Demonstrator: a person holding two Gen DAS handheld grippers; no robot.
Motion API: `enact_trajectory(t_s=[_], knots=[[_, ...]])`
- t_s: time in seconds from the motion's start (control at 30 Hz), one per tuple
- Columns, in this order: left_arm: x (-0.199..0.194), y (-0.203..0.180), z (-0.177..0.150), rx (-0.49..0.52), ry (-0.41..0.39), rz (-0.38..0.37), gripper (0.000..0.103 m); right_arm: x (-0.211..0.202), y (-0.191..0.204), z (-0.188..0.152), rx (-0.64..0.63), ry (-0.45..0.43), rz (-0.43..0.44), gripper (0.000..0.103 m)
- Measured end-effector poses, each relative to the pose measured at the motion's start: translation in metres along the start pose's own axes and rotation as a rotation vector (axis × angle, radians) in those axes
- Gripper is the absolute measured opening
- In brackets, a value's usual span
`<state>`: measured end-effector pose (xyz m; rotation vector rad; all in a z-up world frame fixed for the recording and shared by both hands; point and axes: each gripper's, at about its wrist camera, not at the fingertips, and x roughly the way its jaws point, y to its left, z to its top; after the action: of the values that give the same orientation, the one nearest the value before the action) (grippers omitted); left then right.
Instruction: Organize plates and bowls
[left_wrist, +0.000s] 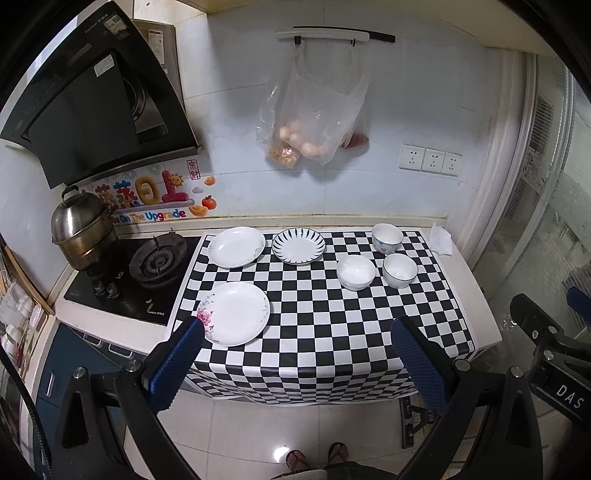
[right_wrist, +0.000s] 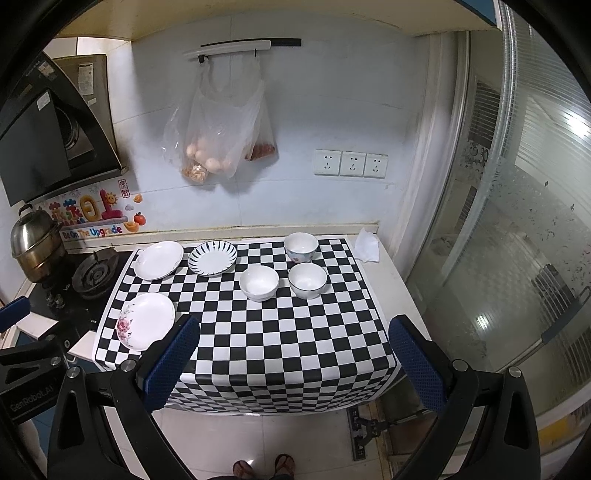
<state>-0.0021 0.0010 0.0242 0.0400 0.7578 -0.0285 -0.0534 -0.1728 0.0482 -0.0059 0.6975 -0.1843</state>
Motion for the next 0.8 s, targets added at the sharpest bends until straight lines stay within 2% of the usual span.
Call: enact_trajectory(t_s=[0.8], knots=[[-0.0018,0.0038,-0.0047,-0.005,-0.012,0.005,0.103,0.0009,0.0014,0.0056,0.002,0.000,0.003,0.103]])
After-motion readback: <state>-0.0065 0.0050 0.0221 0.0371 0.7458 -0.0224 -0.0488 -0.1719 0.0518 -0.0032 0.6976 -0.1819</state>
